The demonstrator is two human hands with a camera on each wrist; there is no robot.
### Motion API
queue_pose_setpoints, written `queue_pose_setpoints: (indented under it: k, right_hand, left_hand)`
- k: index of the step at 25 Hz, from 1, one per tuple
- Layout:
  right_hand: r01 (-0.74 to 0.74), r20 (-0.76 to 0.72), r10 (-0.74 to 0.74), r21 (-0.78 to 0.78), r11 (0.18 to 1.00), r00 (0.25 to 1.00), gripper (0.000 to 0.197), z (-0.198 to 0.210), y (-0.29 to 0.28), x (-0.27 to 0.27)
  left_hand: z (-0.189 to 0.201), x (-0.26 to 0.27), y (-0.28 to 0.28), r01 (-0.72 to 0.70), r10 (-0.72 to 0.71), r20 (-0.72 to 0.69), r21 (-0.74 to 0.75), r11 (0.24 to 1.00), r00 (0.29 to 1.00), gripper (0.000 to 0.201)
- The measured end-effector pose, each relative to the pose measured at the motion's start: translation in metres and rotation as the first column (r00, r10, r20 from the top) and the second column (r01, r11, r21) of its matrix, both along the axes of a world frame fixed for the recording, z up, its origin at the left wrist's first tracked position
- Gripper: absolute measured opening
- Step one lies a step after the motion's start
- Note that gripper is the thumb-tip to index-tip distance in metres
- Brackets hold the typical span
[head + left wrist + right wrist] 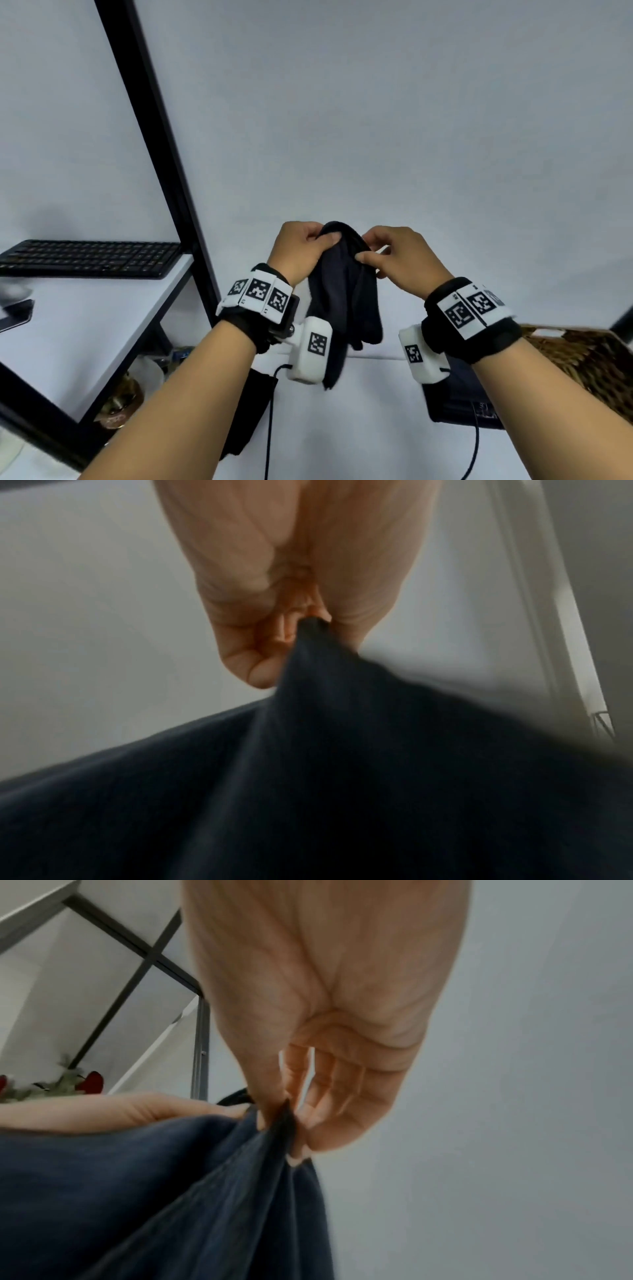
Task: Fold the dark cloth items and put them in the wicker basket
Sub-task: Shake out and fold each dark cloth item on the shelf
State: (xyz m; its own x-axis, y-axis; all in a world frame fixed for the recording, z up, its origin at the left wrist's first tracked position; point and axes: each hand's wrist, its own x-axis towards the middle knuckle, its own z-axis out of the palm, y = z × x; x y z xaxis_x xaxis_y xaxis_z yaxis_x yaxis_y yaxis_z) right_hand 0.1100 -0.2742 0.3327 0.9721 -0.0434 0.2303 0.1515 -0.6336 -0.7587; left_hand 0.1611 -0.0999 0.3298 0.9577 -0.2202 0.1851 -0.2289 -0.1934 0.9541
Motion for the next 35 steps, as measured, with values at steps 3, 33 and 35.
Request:
queue_pose_setpoints:
  k: [3, 33, 35]
  right_hand:
    - [0.075, 0.031, -0.078, 0.082, 0.994, 0.996, 0.003, 0.002, -0.013, 0.004]
    - [0.026, 0.054, -0.024, -0.029, 0.999, 0.998, 0.010, 0.001, -0.056, 0.011]
    - [-0.076, 0.078, 0.077, -0.017, 0.997, 0.994, 0.008, 0.019, -0.031, 0.017]
  left_hand:
    - [0.011, 0.003, 0.009, 0.018, -0.020, 0.040, 0.046, 0.999, 0.999, 0.006]
    - [0.027, 0.014, 0.051, -0.209, 0.084, 0.356, 0.330, 0.921, 0.931, 0.022]
    - [0.026, 0.003, 0.017, -0.018, -0.114, 0.297, 0.408, 0.913, 0.948, 0.035]
